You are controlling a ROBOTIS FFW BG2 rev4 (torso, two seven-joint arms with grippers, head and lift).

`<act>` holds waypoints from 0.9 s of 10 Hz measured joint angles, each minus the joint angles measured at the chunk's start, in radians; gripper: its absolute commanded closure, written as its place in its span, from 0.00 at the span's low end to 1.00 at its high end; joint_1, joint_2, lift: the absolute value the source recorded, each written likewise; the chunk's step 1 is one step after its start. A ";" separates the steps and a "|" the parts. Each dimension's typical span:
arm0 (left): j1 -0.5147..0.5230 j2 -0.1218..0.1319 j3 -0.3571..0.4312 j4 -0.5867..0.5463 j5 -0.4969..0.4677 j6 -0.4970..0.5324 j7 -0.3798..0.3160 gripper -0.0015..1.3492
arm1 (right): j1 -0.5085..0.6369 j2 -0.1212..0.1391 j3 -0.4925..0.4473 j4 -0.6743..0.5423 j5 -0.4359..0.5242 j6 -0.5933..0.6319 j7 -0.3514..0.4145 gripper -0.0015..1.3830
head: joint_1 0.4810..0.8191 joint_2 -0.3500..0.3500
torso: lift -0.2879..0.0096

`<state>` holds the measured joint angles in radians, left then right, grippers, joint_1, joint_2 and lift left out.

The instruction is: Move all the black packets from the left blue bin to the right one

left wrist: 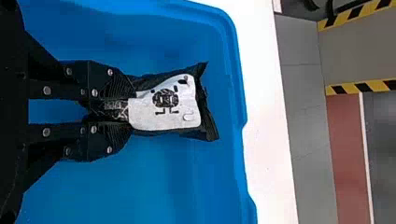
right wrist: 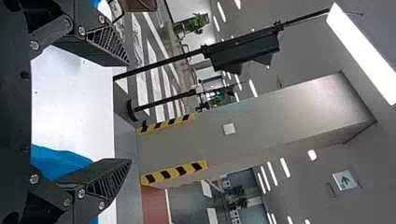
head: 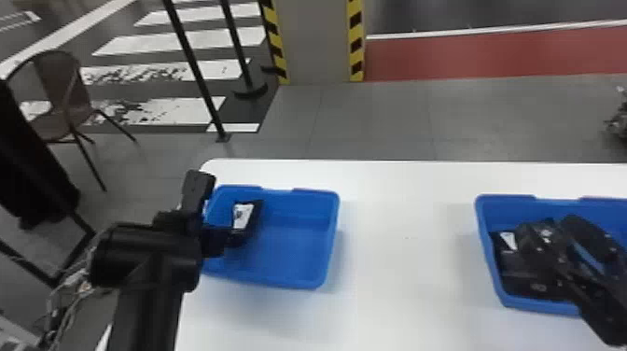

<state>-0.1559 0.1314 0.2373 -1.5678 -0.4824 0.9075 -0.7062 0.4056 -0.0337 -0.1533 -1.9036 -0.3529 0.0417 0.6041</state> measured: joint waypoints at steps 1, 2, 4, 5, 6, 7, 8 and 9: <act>0.036 -0.004 0.000 -0.069 0.000 -0.013 -0.024 0.89 | -0.001 0.000 0.002 -0.001 -0.002 0.000 0.002 0.23 | 0.63 0.79 | 0.60; 0.113 -0.018 0.001 -0.221 0.000 0.003 -0.044 0.89 | -0.001 0.000 0.005 -0.003 -0.006 0.001 0.005 0.23 | 0.63 0.78 | 0.60; 0.275 -0.055 -0.014 -0.517 0.036 0.000 -0.070 0.89 | -0.005 0.000 0.011 -0.009 -0.010 0.022 0.027 0.23 | 0.63 0.74 | 0.60; 0.310 -0.061 -0.054 -0.567 0.092 -0.051 -0.070 0.89 | -0.021 0.000 0.018 0.001 -0.011 0.038 0.047 0.23 | 0.63 0.67 | 0.60; 0.313 -0.063 -0.105 -0.567 0.130 -0.120 -0.070 0.89 | -0.052 0.000 0.029 0.032 -0.015 0.046 0.072 0.23 | 0.63 0.64 | 0.60; 0.289 -0.065 -0.157 -0.512 0.159 -0.201 -0.070 0.89 | -0.095 0.000 0.044 0.076 -0.024 0.053 0.104 0.23 | 0.63 0.59 | 0.60; 0.250 -0.067 -0.205 -0.417 0.193 -0.305 -0.070 0.89 | -0.148 0.000 0.060 0.125 -0.032 0.063 0.134 0.23 | 0.63 0.54 | 0.60; 0.212 -0.066 -0.251 -0.335 0.217 -0.385 -0.074 0.89 | -0.202 0.000 0.074 0.168 -0.035 0.073 0.156 0.23 | 0.63 0.52 | 0.60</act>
<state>0.0557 0.0654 -0.0134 -1.9031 -0.2655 0.5228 -0.7806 0.2032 -0.0337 -0.0789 -1.7357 -0.3883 0.1143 0.7603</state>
